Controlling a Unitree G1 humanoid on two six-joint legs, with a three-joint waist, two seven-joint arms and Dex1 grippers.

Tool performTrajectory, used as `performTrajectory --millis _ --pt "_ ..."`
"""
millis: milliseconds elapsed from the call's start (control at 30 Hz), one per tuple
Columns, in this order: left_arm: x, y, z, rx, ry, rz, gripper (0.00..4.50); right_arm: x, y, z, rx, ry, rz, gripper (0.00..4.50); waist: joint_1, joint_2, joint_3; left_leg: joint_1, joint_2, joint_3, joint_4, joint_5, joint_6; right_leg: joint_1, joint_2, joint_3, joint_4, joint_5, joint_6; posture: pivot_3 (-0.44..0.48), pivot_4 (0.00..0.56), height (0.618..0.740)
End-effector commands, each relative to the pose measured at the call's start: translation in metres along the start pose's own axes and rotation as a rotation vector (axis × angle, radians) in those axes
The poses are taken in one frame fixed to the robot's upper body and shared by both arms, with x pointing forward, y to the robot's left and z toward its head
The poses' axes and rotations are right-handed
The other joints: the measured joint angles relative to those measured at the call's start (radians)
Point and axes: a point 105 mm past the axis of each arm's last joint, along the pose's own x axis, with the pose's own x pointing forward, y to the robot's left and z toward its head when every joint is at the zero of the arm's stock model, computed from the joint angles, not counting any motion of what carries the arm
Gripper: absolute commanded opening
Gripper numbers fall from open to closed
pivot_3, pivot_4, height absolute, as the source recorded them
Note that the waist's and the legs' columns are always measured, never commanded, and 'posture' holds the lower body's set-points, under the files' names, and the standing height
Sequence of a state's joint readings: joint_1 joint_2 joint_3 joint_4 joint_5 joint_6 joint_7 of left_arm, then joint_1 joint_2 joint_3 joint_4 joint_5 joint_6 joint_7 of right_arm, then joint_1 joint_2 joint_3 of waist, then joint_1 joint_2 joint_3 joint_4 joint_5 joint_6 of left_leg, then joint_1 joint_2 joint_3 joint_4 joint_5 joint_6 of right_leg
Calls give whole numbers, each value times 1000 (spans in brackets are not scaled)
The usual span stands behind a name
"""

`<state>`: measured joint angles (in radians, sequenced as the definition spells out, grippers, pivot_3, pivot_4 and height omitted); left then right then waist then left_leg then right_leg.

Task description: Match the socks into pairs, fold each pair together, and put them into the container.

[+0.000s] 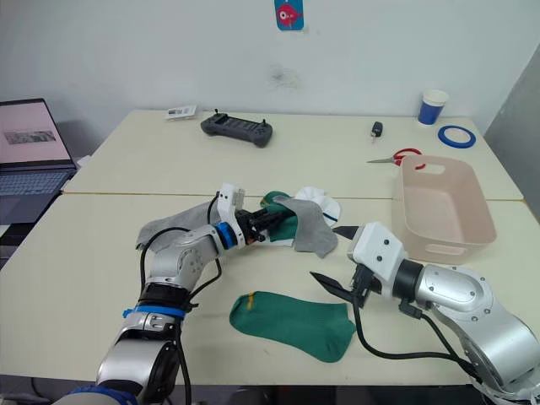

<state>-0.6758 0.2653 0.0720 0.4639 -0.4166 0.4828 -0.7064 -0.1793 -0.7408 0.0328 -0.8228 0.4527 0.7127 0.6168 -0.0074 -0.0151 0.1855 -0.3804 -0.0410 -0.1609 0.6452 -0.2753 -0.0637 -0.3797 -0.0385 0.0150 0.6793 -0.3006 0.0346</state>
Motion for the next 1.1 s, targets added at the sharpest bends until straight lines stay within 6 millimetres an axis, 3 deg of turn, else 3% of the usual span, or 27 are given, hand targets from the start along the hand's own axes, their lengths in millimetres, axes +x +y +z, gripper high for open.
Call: performTrajectory --millis 33,333,533,700,867,1100 --pt "-7 -5 35 -2 -98 -8 109 -1 3 10 -38 -36 -3 4500 0 0 0 0 0 0 0 0 0 0 0 0 0 0 0 0 150 740" --pt "-42 -19 93 -168 -215 -38 50 0 3 9 -32 -37 8 4500 -3 0 0 0 0 0 0 0 0 0 0 0 0 0 0 0 150 740" --pt "-72 1 115 -89 -240 95 50 0 4 6 -27 -31 20 4500 -3 0 0 0 0 0 0 1 -1 0 0 0 0 0 0 0 150 740" --pt "-88 18 99 131 -31 233 50 1 6 4 -20 -26 40 4500 -5 0 0 1 0 0 0 1 -1 0 0 1 1 0 0 0 150 740" --pt "-96 16 89 234 158 170 50 3 7 3 -23 -26 56 4500 -6 0 0 0 0 0 0 1 -1 0 1 0 1 0 0 0 150 740" --pt "-121 24 107 331 230 165 50 2 10 3 -19 -28 57 4500 -20 0 0 0 1 0 -1 1 -1 -1 1 0 1 0 0 0 150 740"
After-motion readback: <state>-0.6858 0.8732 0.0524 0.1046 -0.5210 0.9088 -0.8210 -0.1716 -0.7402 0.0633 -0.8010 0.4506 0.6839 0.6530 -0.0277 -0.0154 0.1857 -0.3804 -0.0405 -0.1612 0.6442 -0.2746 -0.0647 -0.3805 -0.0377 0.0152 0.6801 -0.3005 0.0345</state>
